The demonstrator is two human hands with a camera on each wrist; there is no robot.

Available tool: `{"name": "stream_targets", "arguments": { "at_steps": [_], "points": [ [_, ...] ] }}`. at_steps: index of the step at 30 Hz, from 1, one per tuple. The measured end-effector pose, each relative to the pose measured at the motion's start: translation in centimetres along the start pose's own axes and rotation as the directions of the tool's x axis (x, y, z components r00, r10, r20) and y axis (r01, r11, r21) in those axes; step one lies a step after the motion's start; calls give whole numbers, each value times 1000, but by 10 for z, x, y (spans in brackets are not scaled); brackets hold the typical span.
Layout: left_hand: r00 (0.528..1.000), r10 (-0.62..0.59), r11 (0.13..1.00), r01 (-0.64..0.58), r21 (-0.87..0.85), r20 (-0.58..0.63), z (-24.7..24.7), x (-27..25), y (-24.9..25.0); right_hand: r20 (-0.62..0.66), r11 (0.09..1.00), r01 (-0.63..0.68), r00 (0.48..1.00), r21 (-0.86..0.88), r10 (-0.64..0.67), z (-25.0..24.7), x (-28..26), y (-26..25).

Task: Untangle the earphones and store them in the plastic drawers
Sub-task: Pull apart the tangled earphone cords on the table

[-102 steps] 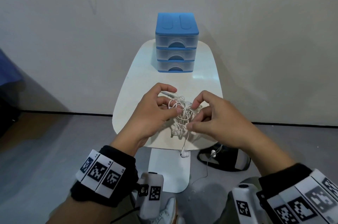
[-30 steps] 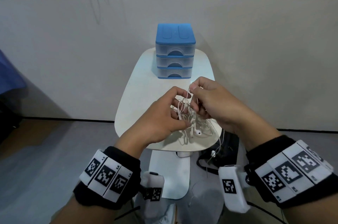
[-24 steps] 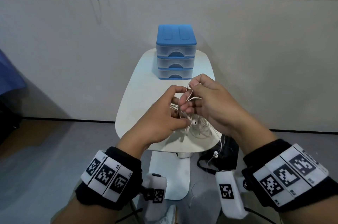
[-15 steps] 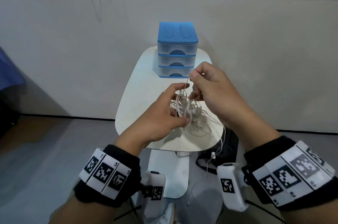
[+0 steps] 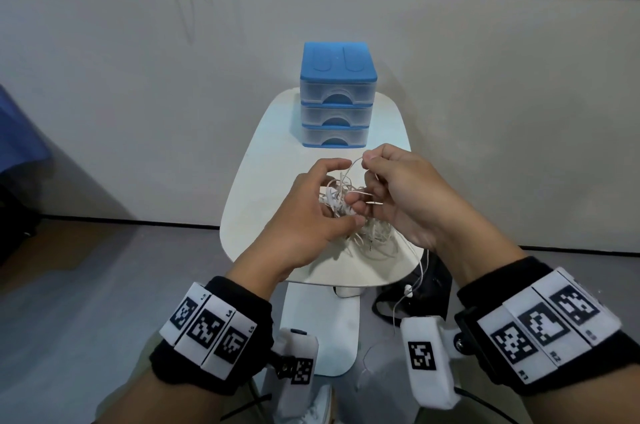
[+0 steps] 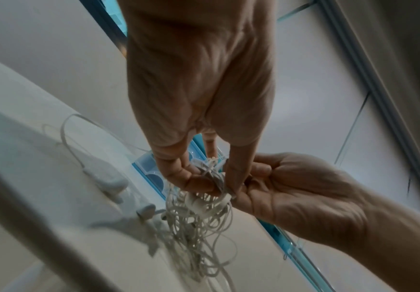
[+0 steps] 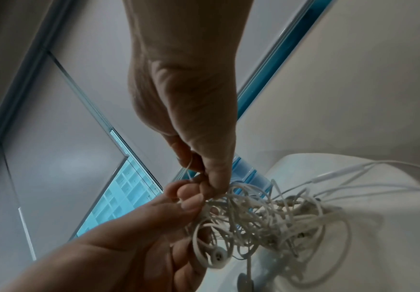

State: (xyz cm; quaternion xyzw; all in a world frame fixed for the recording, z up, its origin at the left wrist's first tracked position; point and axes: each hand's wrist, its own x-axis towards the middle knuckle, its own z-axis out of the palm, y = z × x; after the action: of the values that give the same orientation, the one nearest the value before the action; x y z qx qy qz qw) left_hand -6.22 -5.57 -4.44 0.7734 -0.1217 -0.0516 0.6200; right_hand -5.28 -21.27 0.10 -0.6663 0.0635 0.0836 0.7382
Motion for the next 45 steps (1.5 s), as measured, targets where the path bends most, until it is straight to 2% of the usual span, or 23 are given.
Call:
{"name": "stream_targets", "arguments": {
  "at_steps": [5,12,16,19,25,27,29,32,34,38,42,45],
  "points": [
    [998,11,1000,-10,7,-69,1,1,3,-28,1000,-21,999,-12,21,-4,-2,1],
    [998,-14,1000,13,-19,-59,2,0,6,7,980,-39,999,197,38,-6,2,-6],
    [995,-47,986,32,-166,-89,-1,0,8,-10,991,-37,999,125,39,-7,2,-4],
    [997,-48,975,34,-220,-57,-2,0,10,17,997,-26,1000,70,25,-6,-1,-4],
    [998,-56,997,57,-59,18,0,1,7,132,987,-70,990,145,51,-6,-2,-8],
    [998,-59,998,58,13,6,-2,2,4,87,999,-33,996,31,30,-10,0,-10],
    [998,-63,996,65,58,-26,-6,4,3,35,980,59,998,-191,-53,-16,3,-12],
    [994,-81,993,87,78,-80,-11,6,1,11,825,151,985,-545,-172,-28,3,-19],
    [991,-100,991,108,84,-86,-12,7,0,30,719,166,980,-674,-199,-35,0,-23],
    [989,-111,988,121,97,-103,-10,9,0,73,611,188,975,-769,-209,-44,-6,-24],
    [991,-73,974,95,206,-112,-11,9,-1,78,503,179,974,-846,-214,-46,-4,-17],
    [993,-73,948,100,302,-98,-10,8,3,52,478,171,966,-862,-252,-47,-1,-10]
  ]
}}
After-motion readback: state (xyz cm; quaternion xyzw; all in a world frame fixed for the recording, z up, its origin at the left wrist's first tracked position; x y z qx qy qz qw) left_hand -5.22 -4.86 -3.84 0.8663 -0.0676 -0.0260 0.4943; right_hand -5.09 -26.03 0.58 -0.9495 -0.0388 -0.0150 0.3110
